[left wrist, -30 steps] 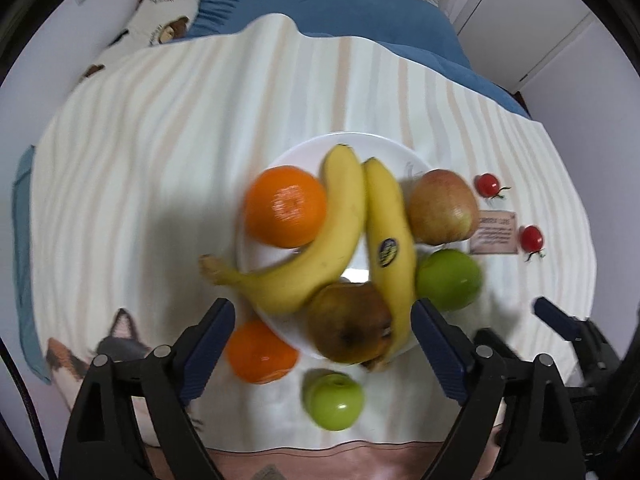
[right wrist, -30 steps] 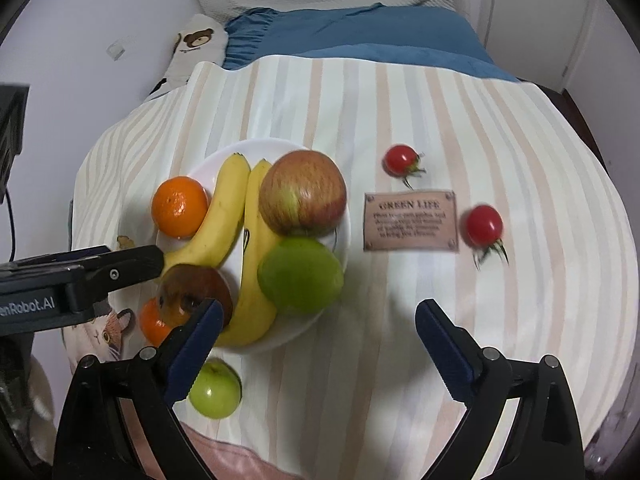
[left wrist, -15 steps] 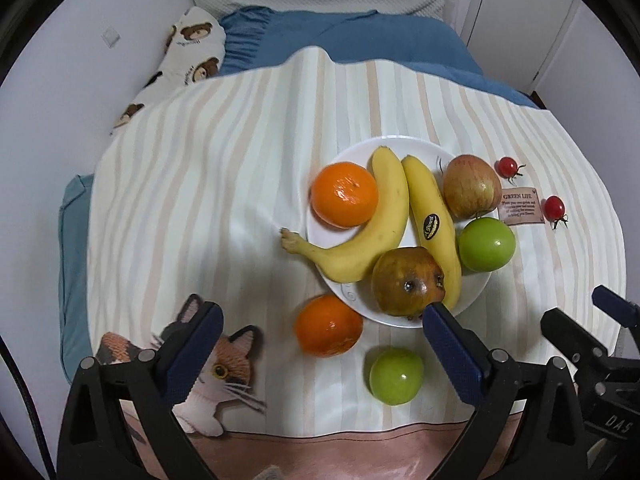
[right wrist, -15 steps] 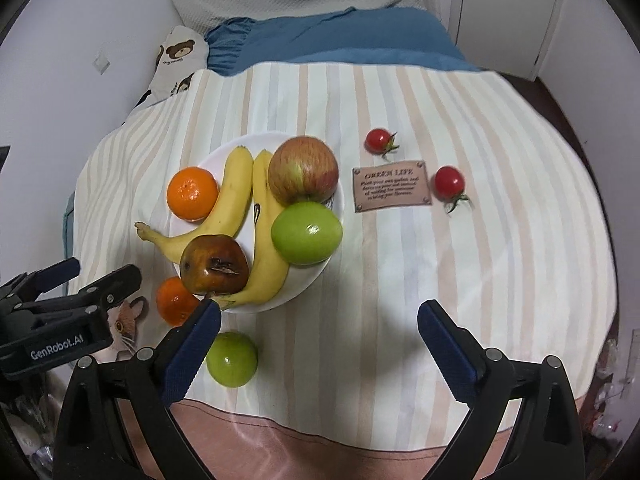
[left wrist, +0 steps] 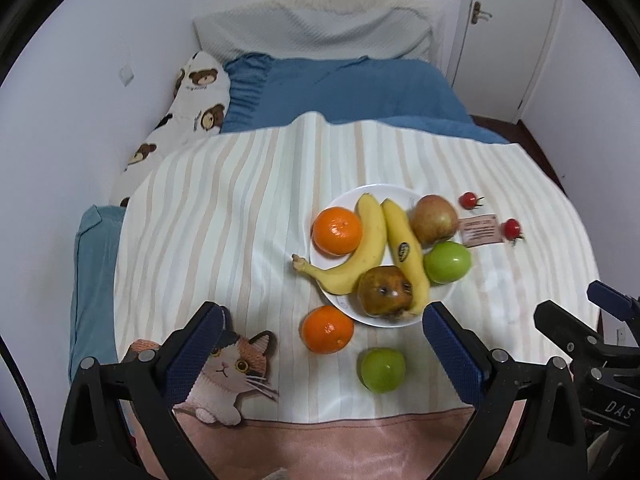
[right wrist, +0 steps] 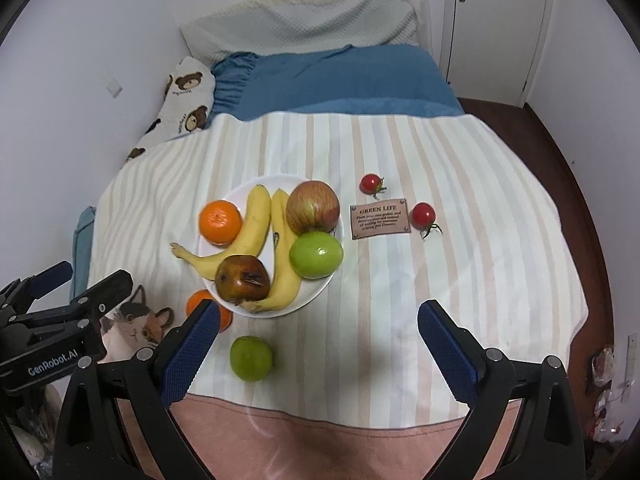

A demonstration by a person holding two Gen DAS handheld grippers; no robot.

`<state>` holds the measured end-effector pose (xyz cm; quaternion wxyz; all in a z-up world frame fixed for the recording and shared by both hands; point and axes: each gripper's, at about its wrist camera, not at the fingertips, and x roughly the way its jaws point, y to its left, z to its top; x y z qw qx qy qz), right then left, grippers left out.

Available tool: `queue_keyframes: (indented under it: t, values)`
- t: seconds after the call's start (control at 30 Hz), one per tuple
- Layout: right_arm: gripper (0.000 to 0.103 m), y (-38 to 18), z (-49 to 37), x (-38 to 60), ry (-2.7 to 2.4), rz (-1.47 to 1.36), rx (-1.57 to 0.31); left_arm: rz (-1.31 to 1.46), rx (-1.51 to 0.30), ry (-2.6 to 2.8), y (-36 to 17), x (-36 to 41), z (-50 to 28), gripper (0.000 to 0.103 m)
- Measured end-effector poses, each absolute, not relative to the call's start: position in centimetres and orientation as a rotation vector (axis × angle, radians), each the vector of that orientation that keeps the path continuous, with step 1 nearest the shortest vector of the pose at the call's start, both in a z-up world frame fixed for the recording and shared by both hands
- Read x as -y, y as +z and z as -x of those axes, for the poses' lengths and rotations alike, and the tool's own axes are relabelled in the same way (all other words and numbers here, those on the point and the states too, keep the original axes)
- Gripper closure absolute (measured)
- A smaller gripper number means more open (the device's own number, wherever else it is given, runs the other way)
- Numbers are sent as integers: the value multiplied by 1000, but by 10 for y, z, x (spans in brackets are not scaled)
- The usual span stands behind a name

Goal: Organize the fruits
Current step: 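Move both tools back toward the orange and green apple on the sheet, then grasp the orange with the left tool while the right tool grasps the green apple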

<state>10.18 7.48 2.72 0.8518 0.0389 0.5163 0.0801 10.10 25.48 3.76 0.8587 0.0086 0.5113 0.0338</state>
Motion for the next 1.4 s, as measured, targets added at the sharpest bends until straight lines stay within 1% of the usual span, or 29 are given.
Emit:
queue_keyframes:
  t: [0.2, 0.57, 0.7, 0.8, 0.87, 0.97, 1.1, 1.27, 1.37, 1.4]
  values:
    - [2, 56, -72, -72, 182, -83, -1031, -10, -1029, 29, 66, -247, -69, 1]
    - [2, 108, -20, -67, 179, -69, -934, 28, -976, 35, 102, -251, -27, 1]
    - [2, 119, -12, -66, 189, -79, -915, 34, -957, 42, 110, -253, -18, 1]
    - [2, 116, -13, -67, 203, -95, -927, 21, -947, 66, 108, -254, -17, 1]
    - [2, 104, -18, -70, 222, -113, -954, 10, -950, 95, 100, -259, -19, 1]
    - [2, 68, -31, -75, 254, -151, -1023, -37, -964, 171, 77, -270, -25, 1]
    - [2, -9, -53, -96, 292, -162, -1169, -72, -1055, 255, 30, -292, -37, 1]
    - [2, -94, -71, -127, 320, -198, -1296, -87, -1161, 310, -24, -318, -48, 1]
    - [6, -133, -80, -144, 322, -235, -1348, -85, -1214, 303, -49, -327, -60, 1]
    - [10, -143, -82, -150, 321, -237, -1361, -82, -1232, 300, -56, -330, -65, 1]
